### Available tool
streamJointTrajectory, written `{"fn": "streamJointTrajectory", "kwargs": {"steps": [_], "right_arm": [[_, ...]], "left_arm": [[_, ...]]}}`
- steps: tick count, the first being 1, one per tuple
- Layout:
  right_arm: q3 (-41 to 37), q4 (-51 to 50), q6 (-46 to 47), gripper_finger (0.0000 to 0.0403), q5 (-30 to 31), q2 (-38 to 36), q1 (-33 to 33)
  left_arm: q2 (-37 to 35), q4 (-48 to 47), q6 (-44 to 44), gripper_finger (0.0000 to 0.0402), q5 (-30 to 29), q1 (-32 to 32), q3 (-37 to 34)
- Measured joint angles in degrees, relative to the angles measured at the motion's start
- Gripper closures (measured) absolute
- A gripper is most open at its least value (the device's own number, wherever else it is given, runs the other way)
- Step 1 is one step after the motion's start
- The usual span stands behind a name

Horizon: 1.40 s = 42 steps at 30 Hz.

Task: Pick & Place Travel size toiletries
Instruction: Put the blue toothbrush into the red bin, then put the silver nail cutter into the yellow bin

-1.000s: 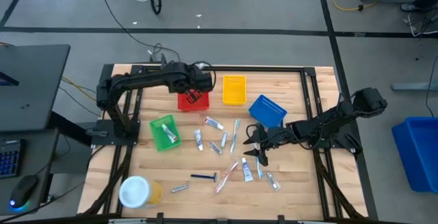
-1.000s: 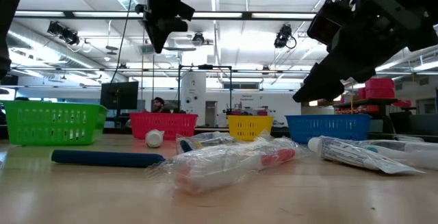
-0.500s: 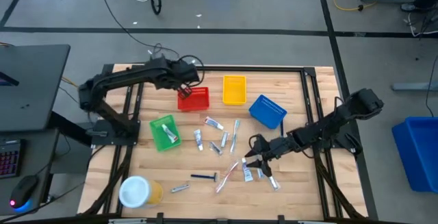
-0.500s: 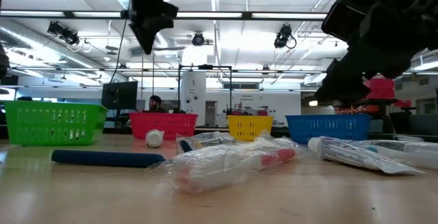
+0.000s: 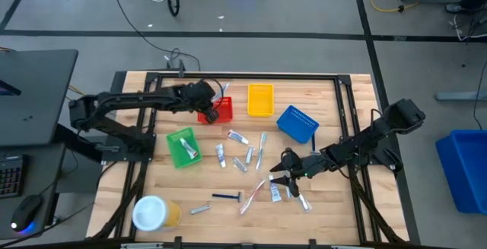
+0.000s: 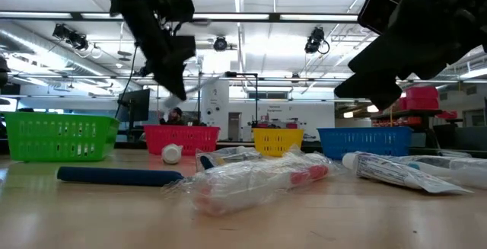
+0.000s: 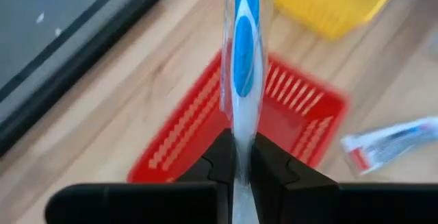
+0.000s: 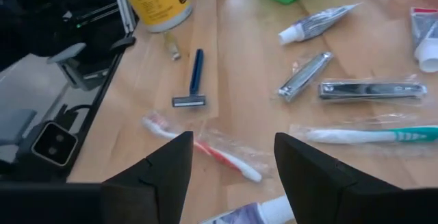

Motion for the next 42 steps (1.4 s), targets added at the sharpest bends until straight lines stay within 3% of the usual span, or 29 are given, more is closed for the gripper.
{"fn": "streamJointTrajectory", "kwargs": {"steps": [6, 19, 30, 42], "right_arm": [[0.0, 0.32, 0.0, 0.0179, 1.19, 0.0, -0.24], [0.0, 0.79, 0.0, 0.0161, 1.4, 0.0, -0.71], [0.0, 0.79, -0.01, 0.0146, 1.33, 0.0, -0.71], [0.0, 0.78, -6.23, 0.0163, 1.36, 0.0, -0.71]], "left_arm": [[4.86, 7.91, 1.35, 0.0368, 1.49, 0.0, -3.34], [12.87, 9.37, 0.18, 0.034, -2.51, 0.26, -3.41], [12.08, 7.18, -5.44, 0.029, -3.46, 0.37, -1.44], [0.16, 3.68, -12.89, 0.0289, -3.78, -5.91, 2.58]]}}
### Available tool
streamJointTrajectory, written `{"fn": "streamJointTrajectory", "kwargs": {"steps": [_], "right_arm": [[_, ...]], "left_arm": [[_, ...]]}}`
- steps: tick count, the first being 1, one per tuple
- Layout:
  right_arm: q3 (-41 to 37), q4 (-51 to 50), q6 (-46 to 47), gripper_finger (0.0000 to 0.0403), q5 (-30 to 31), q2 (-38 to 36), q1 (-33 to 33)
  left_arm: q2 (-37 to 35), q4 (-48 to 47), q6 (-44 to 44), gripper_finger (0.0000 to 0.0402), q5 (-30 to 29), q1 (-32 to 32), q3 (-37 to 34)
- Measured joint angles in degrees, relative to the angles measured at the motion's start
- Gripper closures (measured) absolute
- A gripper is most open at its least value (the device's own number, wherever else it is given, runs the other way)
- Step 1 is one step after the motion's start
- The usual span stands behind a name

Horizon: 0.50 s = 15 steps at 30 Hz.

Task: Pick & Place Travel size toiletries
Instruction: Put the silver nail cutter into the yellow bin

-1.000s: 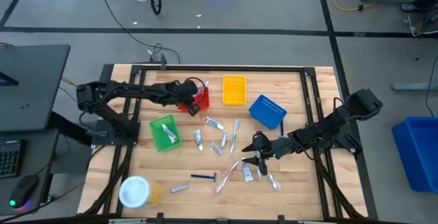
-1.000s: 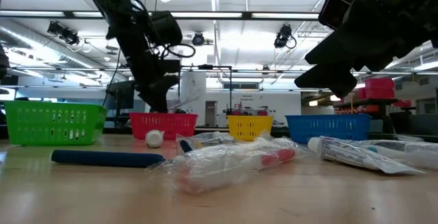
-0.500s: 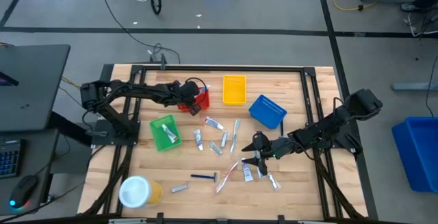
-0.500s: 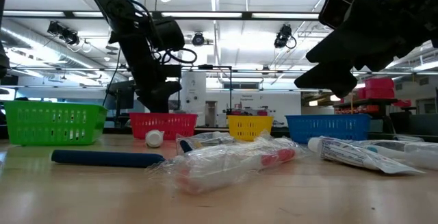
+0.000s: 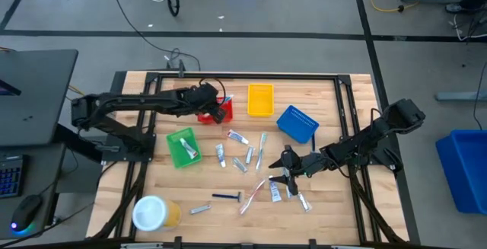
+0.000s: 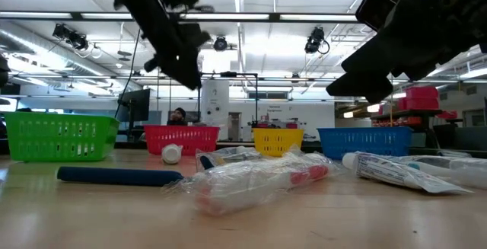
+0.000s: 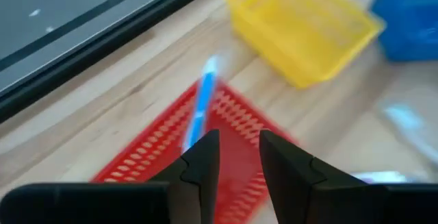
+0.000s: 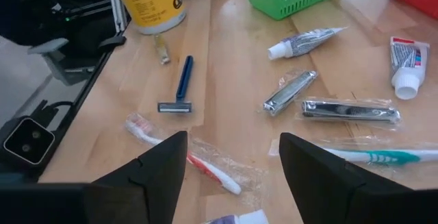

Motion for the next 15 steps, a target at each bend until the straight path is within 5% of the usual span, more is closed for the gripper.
{"fn": "streamJointTrajectory", "kwargs": {"steps": [15], "right_arm": [[0.0, 0.61, -3.45, 0.0172, 4.42, -0.02, -0.07]], "left_arm": [[1.48, 7.01, -4.06, 0.0294, -3.79, -27.31, -1.4]]}}
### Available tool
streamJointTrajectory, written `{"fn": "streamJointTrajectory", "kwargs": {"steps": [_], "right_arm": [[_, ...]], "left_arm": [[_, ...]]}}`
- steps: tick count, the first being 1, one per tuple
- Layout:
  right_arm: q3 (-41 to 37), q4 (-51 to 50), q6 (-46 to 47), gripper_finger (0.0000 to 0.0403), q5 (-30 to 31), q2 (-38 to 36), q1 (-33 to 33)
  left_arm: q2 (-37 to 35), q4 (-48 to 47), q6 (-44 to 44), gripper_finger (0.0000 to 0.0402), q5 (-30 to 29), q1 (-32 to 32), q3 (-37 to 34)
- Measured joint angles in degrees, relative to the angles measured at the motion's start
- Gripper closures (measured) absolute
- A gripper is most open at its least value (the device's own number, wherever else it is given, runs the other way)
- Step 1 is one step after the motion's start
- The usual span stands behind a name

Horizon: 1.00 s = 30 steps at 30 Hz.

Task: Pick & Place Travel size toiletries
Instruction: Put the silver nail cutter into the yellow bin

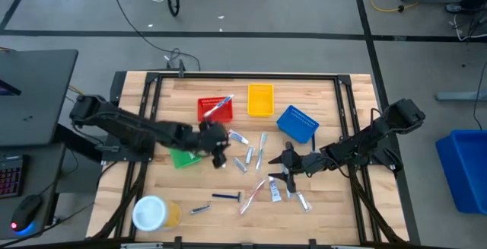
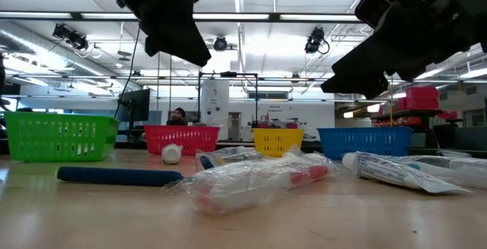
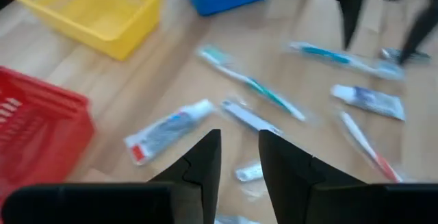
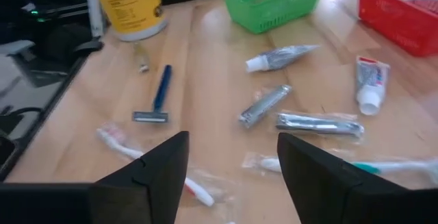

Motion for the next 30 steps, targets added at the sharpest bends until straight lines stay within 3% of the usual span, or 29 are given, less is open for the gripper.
{"fn": "streamJointTrajectory", "kwargs": {"steps": [9, 14, 22, 30], "right_arm": [[0.02, 0.27, -4.65, 0.0163, -0.08, 0.0, -1.27], [0.02, -0.1, -5.73, 0.0135, -0.24, 0.0, -2.68], [2.58, -0.29, -14.1, 0.0124, -7.15, -0.02, -4.7], [14.21, -20.85, -18.91, 0.014, -11.34, 0.55, -7.35]], "left_arm": [[0.21, 1.82, -3.66, 0.0294, -12.71, -9.15, -0.08], [0.21, 1.8, -6.34, 0.0294, -12.9, -9.66, -0.1], [0.21, 1.78, -6.4, 0.0294, -12.87, -9.64, -0.1], [0.18, 1.73, -5.89, 0.0294, -13.2, -9.59, -0.09]]}}
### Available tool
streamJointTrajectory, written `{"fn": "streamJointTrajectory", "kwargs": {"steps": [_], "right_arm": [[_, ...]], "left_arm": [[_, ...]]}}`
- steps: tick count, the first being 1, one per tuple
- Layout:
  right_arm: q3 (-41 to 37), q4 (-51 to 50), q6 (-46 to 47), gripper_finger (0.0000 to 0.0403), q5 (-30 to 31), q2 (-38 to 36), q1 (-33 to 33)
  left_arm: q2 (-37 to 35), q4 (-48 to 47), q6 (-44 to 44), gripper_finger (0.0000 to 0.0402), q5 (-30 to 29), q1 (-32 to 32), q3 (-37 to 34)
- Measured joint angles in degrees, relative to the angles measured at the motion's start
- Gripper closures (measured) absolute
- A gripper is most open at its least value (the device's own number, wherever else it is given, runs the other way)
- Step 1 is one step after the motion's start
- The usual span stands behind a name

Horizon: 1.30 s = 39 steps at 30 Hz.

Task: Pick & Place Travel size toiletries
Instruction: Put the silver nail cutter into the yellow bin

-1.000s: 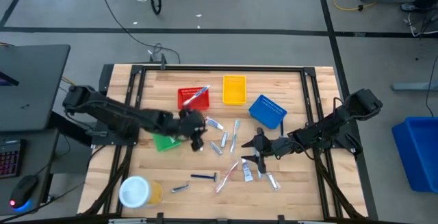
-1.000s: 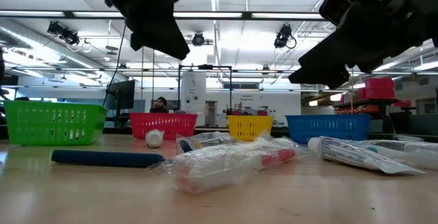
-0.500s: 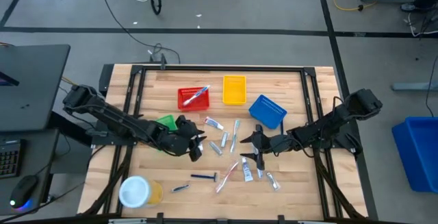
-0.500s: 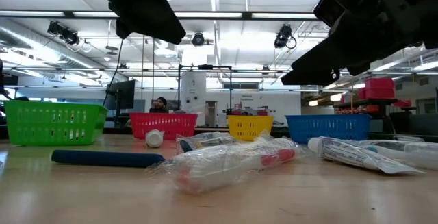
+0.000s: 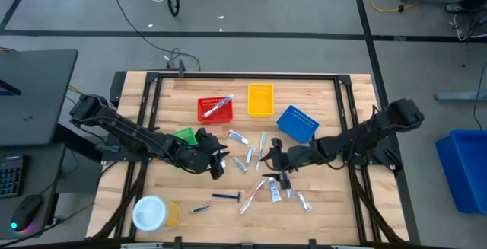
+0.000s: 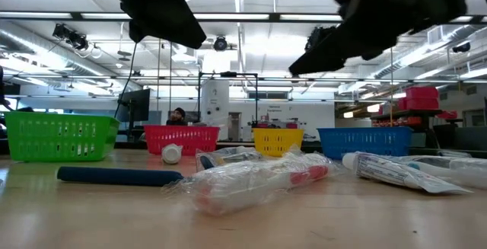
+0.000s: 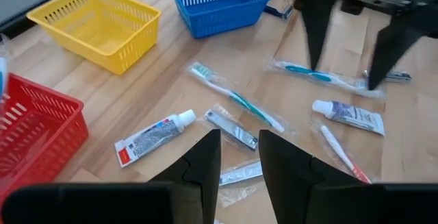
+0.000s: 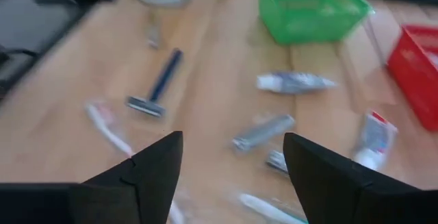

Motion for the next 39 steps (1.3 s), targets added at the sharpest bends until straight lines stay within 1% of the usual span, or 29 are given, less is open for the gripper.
{"fn": "streamJointTrajectory", "kwargs": {"steps": [3, 9, 12, 15, 18, 24, 28, 30, 33, 39], "right_arm": [[2.99, -3.31, -1.49, 0.0134, -1.96, 2.19, -1.97], [6.81, -3.48, -14.09, 0.0112, -8.94, 9.91, -5.23], [9.44, -3.37, -16.24, 0.0108, -12.74, 15.03, -6.93], [12.1, -3.54, -18.03, 0.0113, -13.66, 19.84, -8.1], [14.31, -4.26, -21.79, 0.0121, -13.73, 22.61, -9.22], [16.44, -9.97, -24.98, 0.013, -14.69, 22.94, -12.38], [16.52, -9.76, -25.3, 0.0128, -23.33, 23.15, -14.65], [16.5, -9.92, -26.43, 0.0128, -25.95, 23.34, -15.25], [16.57, -9.66, -29.08, 0.0132, -26.68, 23.75, -15.85], [16.5, -10.18, -32.72, 0.0141, -26.16, 24.96, -16.89]], "left_arm": [[0.0, 0.03, 0.77, 0.0294, -1.0, 0.0, 0.0], [-0.02, 0.05, 0.24, 0.0294, -1.18, 0.04, 0.01], [-0.03, 0.03, -0.21, 0.0294, -1.13, 0.04, 0.01], [-0.04, 0.11, -0.27, 0.0294, -1.2, 0.04, 0.01], [-0.04, 0.32, -0.37, 0.0294, -2.29, 0.04, 0.01], [-0.04, 0.47, -0.09, 0.0294, -2.56, 0.04, 0.01], [-0.04, 0.44, -0.01, 0.0294, -2.5, 0.04, 0.01], [-0.04, 0.43, -0.01, 0.0294, -2.5, 0.04, 0.01], [-0.04, 0.42, 0.0, 0.0294, -2.5, 0.04, 0.01], [-0.04, 0.4, 0.01, 0.0294, -2.65, 0.04, 0.01]]}}
